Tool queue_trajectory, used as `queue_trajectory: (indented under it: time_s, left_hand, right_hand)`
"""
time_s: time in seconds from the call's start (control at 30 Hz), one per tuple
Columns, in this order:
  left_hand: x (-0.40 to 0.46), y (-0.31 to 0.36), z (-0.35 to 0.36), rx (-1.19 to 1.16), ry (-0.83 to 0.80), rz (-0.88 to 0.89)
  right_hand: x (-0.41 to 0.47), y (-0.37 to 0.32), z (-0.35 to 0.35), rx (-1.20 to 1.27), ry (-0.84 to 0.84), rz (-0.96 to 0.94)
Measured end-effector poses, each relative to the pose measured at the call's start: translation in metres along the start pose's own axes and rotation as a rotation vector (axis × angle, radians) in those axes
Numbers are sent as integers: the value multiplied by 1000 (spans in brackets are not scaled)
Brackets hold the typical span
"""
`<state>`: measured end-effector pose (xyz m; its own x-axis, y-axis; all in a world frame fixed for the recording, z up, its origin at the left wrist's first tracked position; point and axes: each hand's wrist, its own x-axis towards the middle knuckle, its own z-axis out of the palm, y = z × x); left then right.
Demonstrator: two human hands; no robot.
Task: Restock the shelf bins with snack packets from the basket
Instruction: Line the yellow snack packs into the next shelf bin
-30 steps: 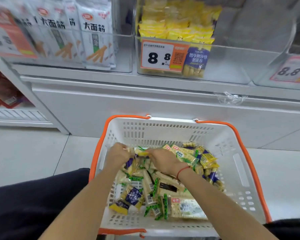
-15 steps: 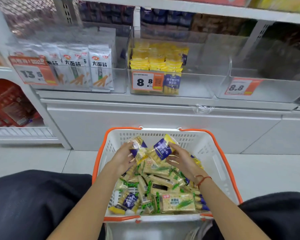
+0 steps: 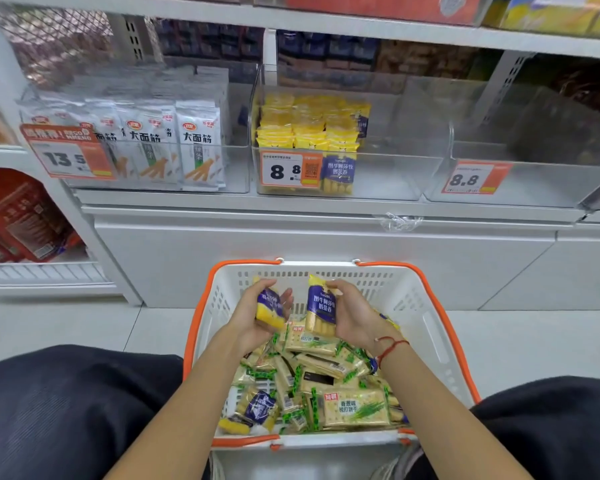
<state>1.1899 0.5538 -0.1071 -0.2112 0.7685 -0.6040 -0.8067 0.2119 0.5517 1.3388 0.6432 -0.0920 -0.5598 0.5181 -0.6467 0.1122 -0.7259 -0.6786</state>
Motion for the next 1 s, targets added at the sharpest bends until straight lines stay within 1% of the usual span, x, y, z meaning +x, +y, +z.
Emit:
queue_trajectory:
  time_s: [0.07, 0.17, 0.23, 0.37, 0.43, 0.47, 0.53, 0.63, 0.7, 0.73, 0.8, 0.9, 0.93, 1.0]
  left_hand:
    - [2, -2, -2, -7, 1, 37]
    - [2, -4, -3, 116, 12, 88]
    - [3, -5, -2, 221, 30, 86]
    - [7, -7, -4, 381, 138, 109]
    - [6, -8, -4, 442, 163, 122]
    - [6, -9, -4, 419, 155, 125]
    - [8, -9, -5, 241, 133, 132]
    - [8, -5, -3, -128, 96, 117]
    - [5, -7, 4, -263, 43, 48]
    - [4, -9, 7, -282, 16, 16]
    - [4, -14, 12, -248, -16, -22]
    - [7, -24, 11, -160, -19, -26]
    - [8, -28, 9, -91, -8, -20]
    - [10, -33, 4, 143, 38, 12]
  right_hand:
    - [-1, -5, -1, 18, -56, 13]
    - [0, -8, 0, -5, -80, 18]
    - [1, -8, 1, -37, -74, 14]
    - [4, -5, 4, -32, -44, -43]
    - [4, -4, 5, -95, -29, -95]
    - [4, -2, 5, -123, -20, -123]
    - [5, 0, 6, -105, 22, -170]
    - [9, 6, 8, 70, 99, -183]
    - [12, 11, 9, 183, 94, -155]
    - [14, 14, 10, 233, 97, -138]
    - [15, 17, 10, 269, 126, -119]
    - [14, 19, 6, 219, 164, -70]
    - [14, 20, 5, 233, 161, -45]
    - [16, 24, 2, 245, 163, -33]
